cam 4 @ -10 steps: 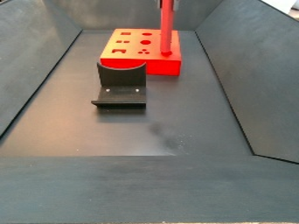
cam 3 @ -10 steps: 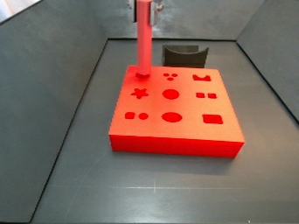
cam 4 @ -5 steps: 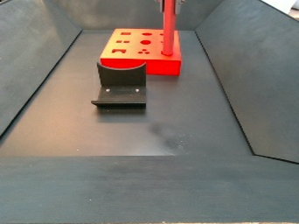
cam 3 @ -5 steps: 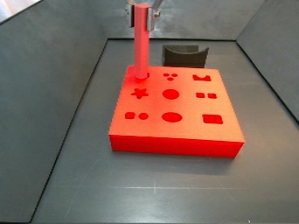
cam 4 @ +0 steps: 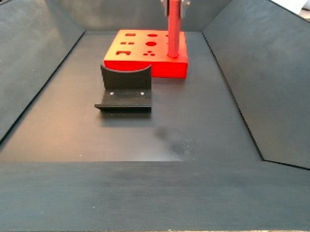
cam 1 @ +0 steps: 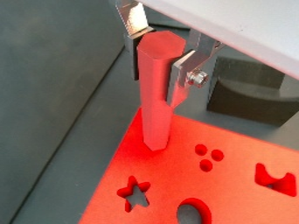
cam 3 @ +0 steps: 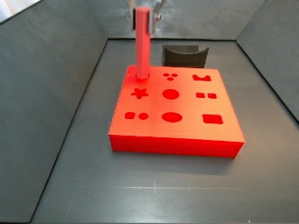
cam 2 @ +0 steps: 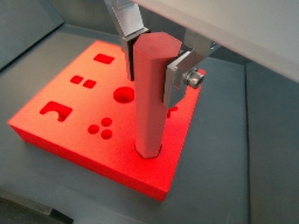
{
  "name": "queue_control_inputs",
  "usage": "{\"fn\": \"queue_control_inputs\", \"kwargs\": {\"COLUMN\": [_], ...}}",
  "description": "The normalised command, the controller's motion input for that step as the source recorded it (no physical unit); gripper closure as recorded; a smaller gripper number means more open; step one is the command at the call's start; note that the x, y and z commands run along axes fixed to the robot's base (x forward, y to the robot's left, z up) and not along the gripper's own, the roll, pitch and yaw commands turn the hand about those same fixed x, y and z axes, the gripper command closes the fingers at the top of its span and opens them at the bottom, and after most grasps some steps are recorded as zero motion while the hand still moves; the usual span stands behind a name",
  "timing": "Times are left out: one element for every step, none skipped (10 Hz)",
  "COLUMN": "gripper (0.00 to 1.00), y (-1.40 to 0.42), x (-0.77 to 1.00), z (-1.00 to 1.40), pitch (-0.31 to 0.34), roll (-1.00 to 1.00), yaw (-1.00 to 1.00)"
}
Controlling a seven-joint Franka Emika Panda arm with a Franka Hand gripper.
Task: Pick up the hexagon object. Move up. Place the hexagon object on the fixture. Regrasp the hexagon object. Move to above the board. Insert the hexagon object.
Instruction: Insert the hexagon object.
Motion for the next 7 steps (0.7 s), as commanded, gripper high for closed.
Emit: {"fn": "queue_control_inputs", "kwargs": {"gripper": [1.00, 1.00, 1.00, 1.00, 1.00, 1.00, 1.00], "y": [0.00, 0.00, 0.00, 0.00, 0.00, 0.06, 0.00], "x": [0.00, 0.00, 0.00, 0.02, 0.06, -0.01, 0.00], "z": [-0.30, -0.42, -0.45, -0.41, -0.30, 0.00, 0.00], "pitch": [0.000, -0.051, -0.044, -0.026, -0.014, -0.016, 0.000], "roll": [0.17, 0.16, 0.13, 0.08, 0.03, -0.05, 0.00], "yaw": [0.00, 0.00, 0.00, 0.00, 0.00, 0.00, 0.00]}}
